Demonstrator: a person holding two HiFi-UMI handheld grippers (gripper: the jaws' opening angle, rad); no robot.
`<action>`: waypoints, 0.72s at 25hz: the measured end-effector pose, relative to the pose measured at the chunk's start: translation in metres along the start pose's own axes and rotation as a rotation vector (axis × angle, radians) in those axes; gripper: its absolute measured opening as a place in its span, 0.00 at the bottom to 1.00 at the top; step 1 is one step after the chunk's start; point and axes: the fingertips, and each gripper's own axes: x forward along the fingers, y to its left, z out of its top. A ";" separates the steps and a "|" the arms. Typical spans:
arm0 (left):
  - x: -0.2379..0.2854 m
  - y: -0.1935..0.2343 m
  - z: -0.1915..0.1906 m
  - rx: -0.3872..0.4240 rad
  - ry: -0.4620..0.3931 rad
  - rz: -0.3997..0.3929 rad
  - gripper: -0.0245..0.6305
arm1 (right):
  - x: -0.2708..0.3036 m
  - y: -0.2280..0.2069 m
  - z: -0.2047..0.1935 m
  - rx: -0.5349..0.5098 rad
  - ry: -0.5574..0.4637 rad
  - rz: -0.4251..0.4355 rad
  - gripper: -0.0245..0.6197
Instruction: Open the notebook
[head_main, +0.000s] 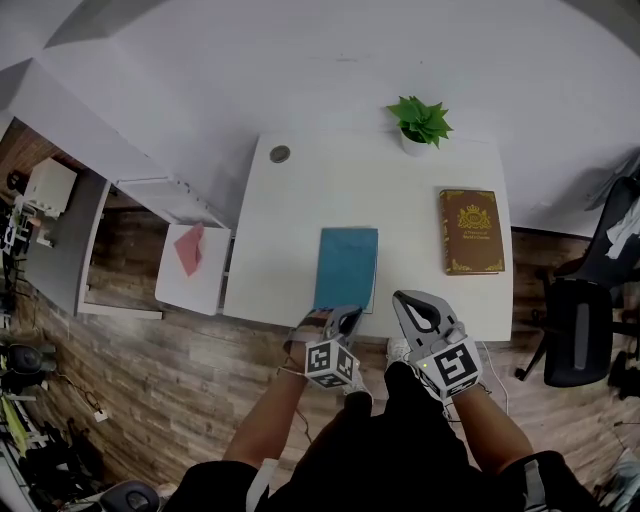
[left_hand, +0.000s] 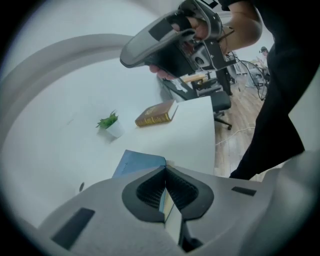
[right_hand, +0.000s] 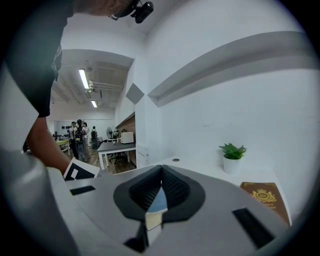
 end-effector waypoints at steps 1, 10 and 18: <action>-0.006 0.005 0.002 -0.020 -0.014 0.024 0.05 | 0.001 0.002 0.003 0.000 -0.003 0.002 0.04; -0.061 0.057 0.006 -0.348 -0.167 0.245 0.04 | 0.013 0.022 0.023 -0.042 -0.027 0.030 0.04; -0.102 0.086 -0.036 -0.748 -0.273 0.387 0.04 | 0.024 0.040 0.036 -0.069 -0.033 0.066 0.04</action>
